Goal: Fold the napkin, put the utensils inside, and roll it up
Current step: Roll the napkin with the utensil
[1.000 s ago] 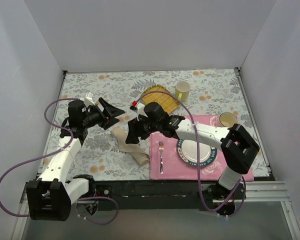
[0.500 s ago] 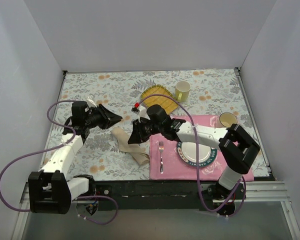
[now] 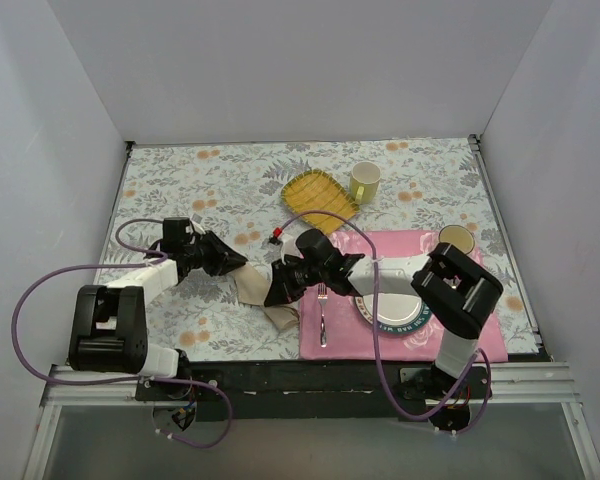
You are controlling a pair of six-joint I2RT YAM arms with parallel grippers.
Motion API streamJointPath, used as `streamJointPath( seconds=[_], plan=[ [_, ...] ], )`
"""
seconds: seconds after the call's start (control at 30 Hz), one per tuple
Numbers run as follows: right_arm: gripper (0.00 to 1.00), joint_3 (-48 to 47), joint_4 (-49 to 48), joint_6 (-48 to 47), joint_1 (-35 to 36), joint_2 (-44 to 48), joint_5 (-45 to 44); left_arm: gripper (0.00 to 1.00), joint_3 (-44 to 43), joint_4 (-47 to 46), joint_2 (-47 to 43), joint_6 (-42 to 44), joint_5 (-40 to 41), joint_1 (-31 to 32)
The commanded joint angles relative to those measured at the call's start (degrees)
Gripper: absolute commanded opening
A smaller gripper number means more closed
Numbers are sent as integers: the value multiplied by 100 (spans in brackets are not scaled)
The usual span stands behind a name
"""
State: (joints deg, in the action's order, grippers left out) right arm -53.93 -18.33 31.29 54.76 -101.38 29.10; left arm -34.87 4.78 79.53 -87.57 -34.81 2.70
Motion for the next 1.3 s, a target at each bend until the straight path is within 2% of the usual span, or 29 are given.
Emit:
streamJointPath(
  seconds=[0.0, 0.17, 0.3, 0.43, 0.53, 0.7, 0.8, 1.07, 1.27],
  plan=[
    [10, 383, -540, -70, -1, -179, 25, 16, 147, -267, 229, 319, 342, -24],
    [6, 550, -690, -9, 34, -303, 148, 16, -80, -109, 458, 591, 615, -24],
    [6, 209, -235, -114, 26, -84, 104, 16, -318, 128, 573, 846, 791, -24],
    [6, -231, 83, -211, 52, 136, 183, 16, -608, 443, 354, 969, 721, -24],
    [7, -390, 119, -211, 43, 215, 166, 20, -819, 699, 29, 961, 616, -24],
    [8, -530, 58, -237, 8, -162, 139, 25, -697, 727, -183, 821, 545, -24],
    [7, -487, -30, -228, 8, -391, 131, 28, -556, 560, 132, 794, 580, -50],
    [6, -74, -40, -413, -1, -584, -54, 28, -432, 173, 1065, 882, 756, -94],
    [7, -406, 224, -448, 8, -392, 43, 29, -827, 751, 416, 1093, 888, -94]
  ],
)
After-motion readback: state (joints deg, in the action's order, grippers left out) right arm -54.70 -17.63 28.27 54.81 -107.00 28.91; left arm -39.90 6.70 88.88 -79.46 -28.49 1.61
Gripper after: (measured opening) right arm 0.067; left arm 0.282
